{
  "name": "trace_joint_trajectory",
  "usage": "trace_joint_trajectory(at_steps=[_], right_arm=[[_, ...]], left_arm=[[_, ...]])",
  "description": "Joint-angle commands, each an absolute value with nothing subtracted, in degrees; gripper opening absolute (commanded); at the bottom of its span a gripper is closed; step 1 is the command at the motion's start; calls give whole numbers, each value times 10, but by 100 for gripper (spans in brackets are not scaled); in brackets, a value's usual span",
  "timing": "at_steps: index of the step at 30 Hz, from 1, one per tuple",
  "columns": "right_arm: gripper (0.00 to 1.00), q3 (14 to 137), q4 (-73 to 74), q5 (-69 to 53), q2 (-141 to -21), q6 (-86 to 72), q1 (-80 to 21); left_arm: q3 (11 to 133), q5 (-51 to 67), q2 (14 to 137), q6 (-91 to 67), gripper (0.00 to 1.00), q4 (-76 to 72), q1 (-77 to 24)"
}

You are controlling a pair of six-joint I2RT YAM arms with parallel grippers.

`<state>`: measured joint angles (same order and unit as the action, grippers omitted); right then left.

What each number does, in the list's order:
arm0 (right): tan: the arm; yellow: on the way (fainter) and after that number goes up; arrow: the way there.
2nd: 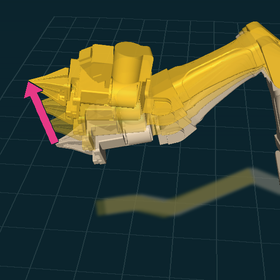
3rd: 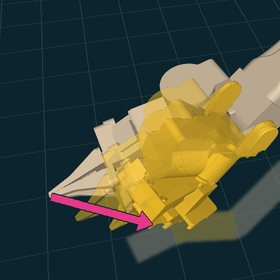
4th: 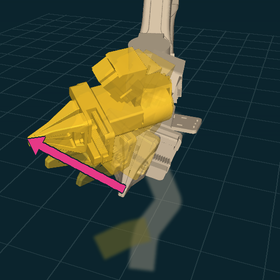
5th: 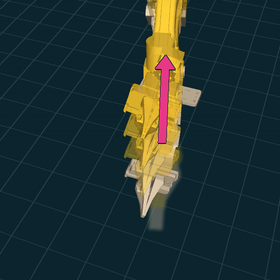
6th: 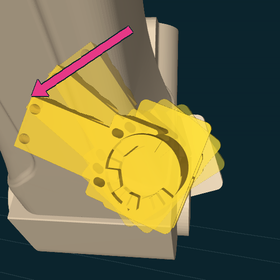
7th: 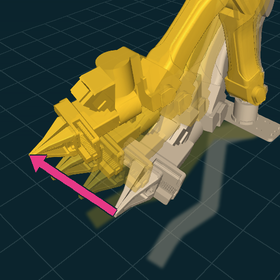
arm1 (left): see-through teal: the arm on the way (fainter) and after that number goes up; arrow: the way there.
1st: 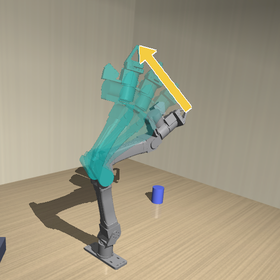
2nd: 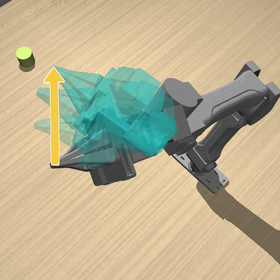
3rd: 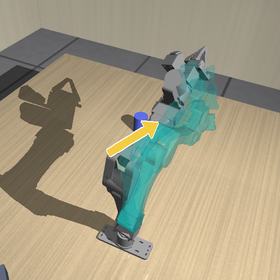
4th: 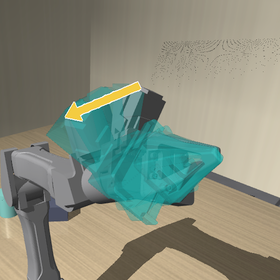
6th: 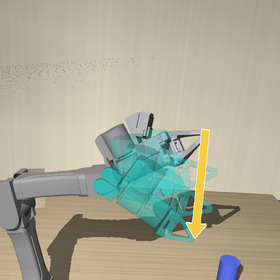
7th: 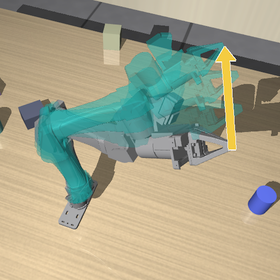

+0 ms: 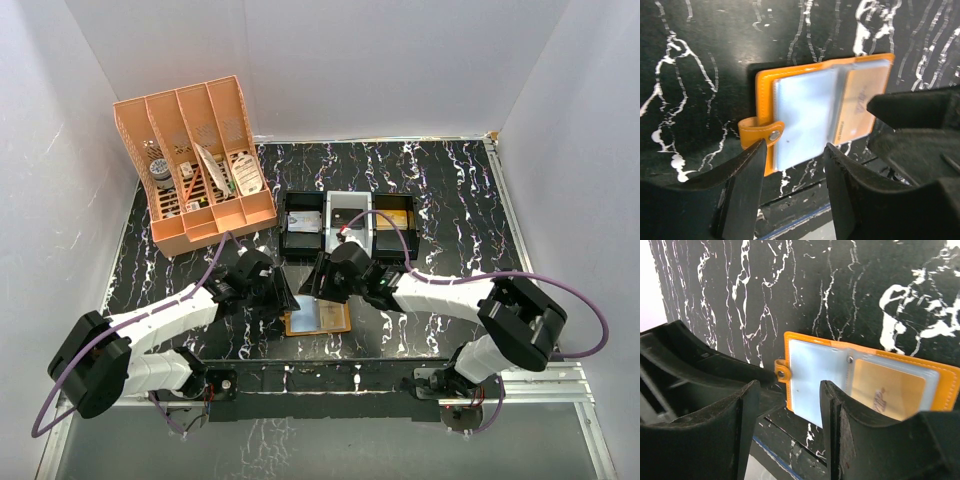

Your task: Take the credit cards out of the card holder

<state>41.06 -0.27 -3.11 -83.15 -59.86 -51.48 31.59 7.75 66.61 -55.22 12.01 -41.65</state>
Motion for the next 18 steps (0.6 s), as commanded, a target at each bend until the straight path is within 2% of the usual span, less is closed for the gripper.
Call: trace_joint_trajectory(at_steps=[1,9,18], right_arm=[[51,467,25,31,-864,-587,-550],[60,563,154,115,-936,-580,-591],[66,641,240,164,-1003,-565,-611]], left_arm=[[297,39,676,-577,46,115,-417],[255,-4,612,-594,38,141,-417],[226,-24,521,-608,30,176,-417]])
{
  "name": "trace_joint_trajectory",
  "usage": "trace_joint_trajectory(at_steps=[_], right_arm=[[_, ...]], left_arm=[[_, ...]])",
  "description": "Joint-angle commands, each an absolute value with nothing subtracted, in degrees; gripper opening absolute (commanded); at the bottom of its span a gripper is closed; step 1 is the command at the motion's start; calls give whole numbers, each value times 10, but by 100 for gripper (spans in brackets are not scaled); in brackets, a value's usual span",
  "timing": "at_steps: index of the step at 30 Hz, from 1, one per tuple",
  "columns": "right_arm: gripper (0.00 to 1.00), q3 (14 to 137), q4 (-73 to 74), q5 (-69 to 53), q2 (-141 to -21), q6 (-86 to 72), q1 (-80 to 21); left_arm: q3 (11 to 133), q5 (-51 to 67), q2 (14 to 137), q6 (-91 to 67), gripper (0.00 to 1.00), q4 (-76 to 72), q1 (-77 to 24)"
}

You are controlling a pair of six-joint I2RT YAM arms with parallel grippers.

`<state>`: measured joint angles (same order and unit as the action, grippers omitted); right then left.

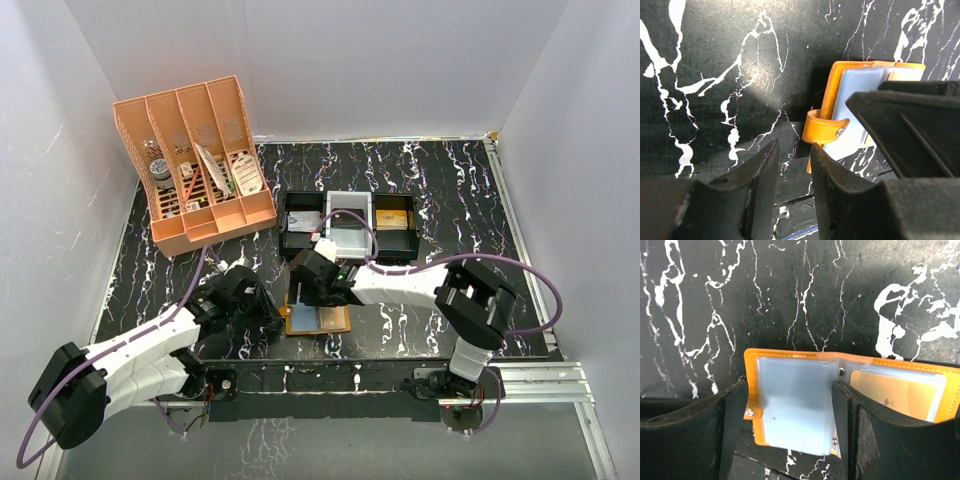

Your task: Take the credit cards out of the card holder

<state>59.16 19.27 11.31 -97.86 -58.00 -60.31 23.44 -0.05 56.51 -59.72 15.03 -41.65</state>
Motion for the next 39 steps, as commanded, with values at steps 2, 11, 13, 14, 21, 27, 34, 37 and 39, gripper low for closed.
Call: trace_joint_trajectory(at_steps=[2,11,13,14,21,27,34,37,39], right_arm=[[67,656,254,169,-1023,-560,-616],[69,694,322,187,-1085,-568,-626],[65,690,321,185,-1090,-569,-626],[62,687,316,182,-1090,-570,-626],[42,655,247,156,-1061,-564,-625],[41,652,245,147,-1056,-568,-621],[55,688,239,108,-1038,-545,-620],[64,703,206,77,-1021,-519,-618],[67,724,218,70,-1016,-516,-615]], left_arm=[[220,-31,501,-614,29,185,-417],[239,-50,471,-600,28,219,-417],[244,-52,472,-596,28,226,-417],[245,-54,471,-594,27,228,-417],[254,-60,465,-585,27,238,-417],[260,-55,466,-578,27,239,-417],[288,-30,442,-551,32,235,-417],[299,-26,423,-548,29,239,-417],[295,-27,409,-565,26,251,-417]])
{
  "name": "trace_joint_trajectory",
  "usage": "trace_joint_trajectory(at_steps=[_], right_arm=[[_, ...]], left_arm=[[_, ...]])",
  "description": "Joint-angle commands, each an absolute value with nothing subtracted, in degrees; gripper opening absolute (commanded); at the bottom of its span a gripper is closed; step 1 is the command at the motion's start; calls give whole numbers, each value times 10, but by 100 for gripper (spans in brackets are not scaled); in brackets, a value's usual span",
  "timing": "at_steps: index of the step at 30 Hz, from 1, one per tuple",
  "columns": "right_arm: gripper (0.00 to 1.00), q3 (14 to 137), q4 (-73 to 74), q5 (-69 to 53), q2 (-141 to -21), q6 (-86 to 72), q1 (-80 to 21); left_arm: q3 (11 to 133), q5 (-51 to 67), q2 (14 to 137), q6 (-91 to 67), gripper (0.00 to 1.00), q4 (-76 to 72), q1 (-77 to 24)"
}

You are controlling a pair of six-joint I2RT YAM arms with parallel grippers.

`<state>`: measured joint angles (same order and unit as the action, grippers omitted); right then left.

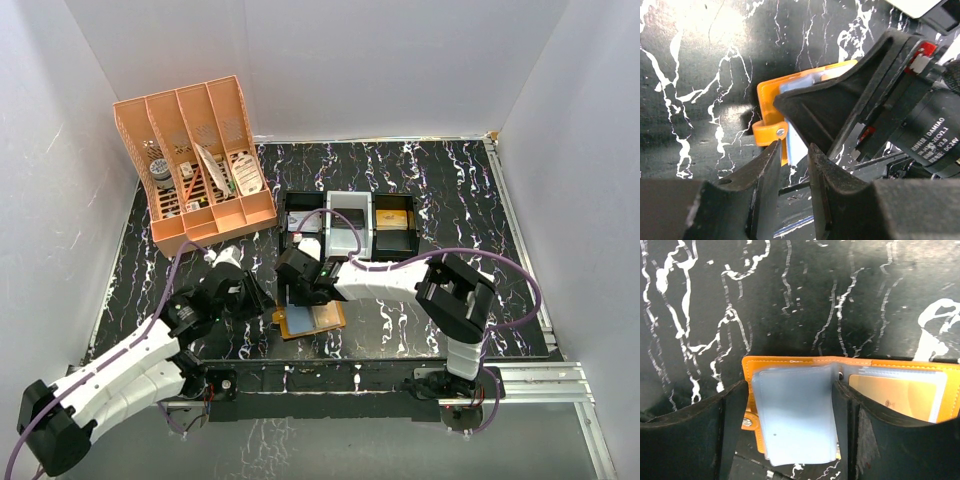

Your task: Take the credit cards out of the card holder

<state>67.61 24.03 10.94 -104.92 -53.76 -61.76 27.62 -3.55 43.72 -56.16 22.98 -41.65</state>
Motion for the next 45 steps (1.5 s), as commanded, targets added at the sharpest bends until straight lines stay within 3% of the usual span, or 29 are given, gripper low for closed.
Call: trace_joint_trajectory(at_steps=[1,7,12,14,16,23,29,39,45], right_arm=[[68,736,230,76,-1013,-518,-614],[71,674,243,114,-935,-541,-599],[70,572,191,86,-866,-564,-539],[67,542,168,54,-850,-562,-507],[57,512,134,3,-839,-561,-484],[45,461,37,-100,-841,-572,-445],[40,459,58,-94,-871,-569,-443],[35,444,98,-85,-885,-585,-443],[34,413,93,-88,-872,-603,-442]], left_arm=[[290,-25,402,-570,27,255,-417],[312,23,414,-529,42,194,-417],[330,82,486,-508,48,94,-417],[322,128,512,-522,50,28,-417],[320,152,546,-531,51,-7,-418],[327,149,625,-551,59,-25,-418],[320,174,685,-572,60,-45,-418],[306,162,721,-602,43,-31,-418],[262,160,697,-630,45,-64,-417]])
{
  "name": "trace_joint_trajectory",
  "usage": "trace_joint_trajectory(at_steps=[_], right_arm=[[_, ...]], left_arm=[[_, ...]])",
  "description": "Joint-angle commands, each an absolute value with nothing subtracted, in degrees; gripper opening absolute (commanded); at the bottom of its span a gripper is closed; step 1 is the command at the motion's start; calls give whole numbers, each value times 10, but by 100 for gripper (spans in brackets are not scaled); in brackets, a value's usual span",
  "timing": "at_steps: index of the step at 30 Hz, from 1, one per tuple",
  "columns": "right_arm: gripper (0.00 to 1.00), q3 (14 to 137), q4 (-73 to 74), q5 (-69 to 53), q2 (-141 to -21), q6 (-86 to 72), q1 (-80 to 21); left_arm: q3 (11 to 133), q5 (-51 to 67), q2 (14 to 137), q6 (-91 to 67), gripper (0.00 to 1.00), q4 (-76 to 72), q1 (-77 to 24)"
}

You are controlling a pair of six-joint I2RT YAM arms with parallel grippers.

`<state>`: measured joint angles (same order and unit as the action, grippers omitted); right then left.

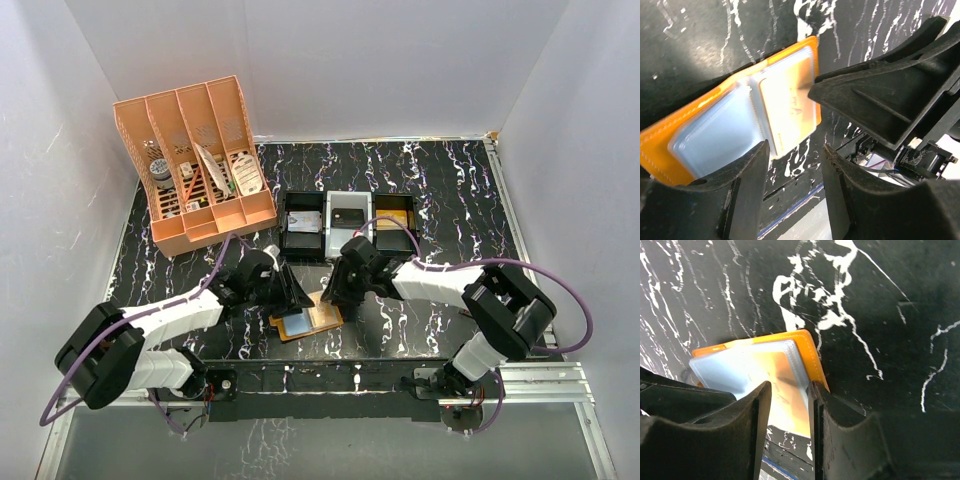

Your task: Take the credit cards out of the card holder

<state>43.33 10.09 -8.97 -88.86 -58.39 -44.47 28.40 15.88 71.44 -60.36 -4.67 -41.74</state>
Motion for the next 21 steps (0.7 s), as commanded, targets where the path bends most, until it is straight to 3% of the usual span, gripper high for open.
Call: trace_joint_trajectory(at_steps=[1,5,21], right_arm=[[33,405,94,-85,-867,-609,-442],[30,373,69,-98,-850,-632,-443],[29,378,58,-101,-867,-627,-450]], left_arm=[[259,163,700,-633,44,-67,-418],[229,155,686,-655,36,-96,-418],[232,171,750,-637,25,-141,-418]])
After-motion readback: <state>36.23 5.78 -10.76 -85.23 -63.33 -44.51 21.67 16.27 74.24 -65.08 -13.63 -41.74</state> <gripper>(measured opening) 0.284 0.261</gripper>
